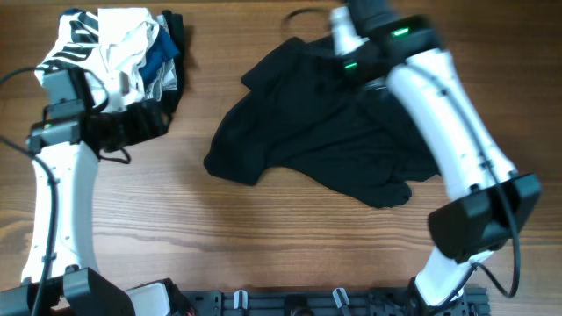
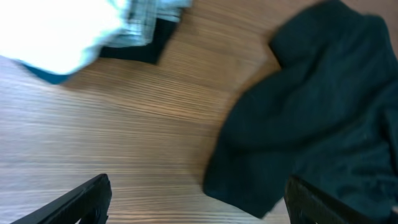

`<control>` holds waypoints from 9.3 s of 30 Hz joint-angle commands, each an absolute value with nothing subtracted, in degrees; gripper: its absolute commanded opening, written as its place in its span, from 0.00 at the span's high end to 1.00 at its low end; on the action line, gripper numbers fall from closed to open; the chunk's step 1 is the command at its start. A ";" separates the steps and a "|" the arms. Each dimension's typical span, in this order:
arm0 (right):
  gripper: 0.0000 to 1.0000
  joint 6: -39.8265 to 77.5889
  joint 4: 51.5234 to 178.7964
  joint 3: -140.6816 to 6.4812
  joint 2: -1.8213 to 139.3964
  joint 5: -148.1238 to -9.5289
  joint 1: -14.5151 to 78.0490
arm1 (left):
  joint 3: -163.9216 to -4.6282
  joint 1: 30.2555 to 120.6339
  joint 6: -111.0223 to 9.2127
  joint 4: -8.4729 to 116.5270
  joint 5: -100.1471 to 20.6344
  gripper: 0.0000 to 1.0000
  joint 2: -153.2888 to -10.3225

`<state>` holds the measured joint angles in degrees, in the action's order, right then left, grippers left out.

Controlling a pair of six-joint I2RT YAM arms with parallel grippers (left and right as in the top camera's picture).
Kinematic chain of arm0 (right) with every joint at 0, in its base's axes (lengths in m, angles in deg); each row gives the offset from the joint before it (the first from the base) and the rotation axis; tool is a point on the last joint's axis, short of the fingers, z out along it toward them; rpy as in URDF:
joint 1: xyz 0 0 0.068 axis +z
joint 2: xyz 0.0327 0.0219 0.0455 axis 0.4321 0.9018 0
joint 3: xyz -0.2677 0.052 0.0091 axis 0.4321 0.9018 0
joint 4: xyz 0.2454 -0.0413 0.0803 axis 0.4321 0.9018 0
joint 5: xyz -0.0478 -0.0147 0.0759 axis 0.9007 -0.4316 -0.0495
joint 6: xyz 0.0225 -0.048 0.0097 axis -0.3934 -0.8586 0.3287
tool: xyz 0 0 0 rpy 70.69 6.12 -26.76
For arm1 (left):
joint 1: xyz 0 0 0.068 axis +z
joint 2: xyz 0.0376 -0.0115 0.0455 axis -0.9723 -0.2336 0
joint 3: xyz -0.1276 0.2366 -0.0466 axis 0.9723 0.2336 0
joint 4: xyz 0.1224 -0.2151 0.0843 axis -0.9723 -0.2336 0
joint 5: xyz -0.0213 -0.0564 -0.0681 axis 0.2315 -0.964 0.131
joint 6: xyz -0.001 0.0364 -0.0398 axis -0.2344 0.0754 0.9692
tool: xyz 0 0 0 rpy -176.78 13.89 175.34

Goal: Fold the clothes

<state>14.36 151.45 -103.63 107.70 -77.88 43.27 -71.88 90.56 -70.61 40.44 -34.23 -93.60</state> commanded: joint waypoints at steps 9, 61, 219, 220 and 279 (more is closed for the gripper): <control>0.02 7.89 148.59 -94.89 117.19 -77.70 24.08 | -72.97 79.48 -71.88 40.57 -30.47 0.10 -95.74; 0.00 17.48 159.91 -113.54 113.28 -73.83 25.20 | -72.38 76.11 -71.61 37.71 -40.41 0.00 -102.76; 0.96 15.71 122.49 -108.46 100.23 -90.47 3.91 | -97.15 67.70 -55.02 89.01 -18.95 0.96 -100.37; 0.96 16.74 118.08 -108.53 100.67 -90.79 4.63 | -100.51 67.78 -54.96 90.25 -18.97 0.96 -102.58; 0.96 13.40 156.55 -62.59 93.34 -78.47 6.93 | -87.97 56.90 -58.17 6.11 -30.77 0.96 -117.95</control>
<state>11.38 158.23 -66.56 94.87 -79.45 7.95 -91.77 56.46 -61.49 4.42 -30.27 -119.21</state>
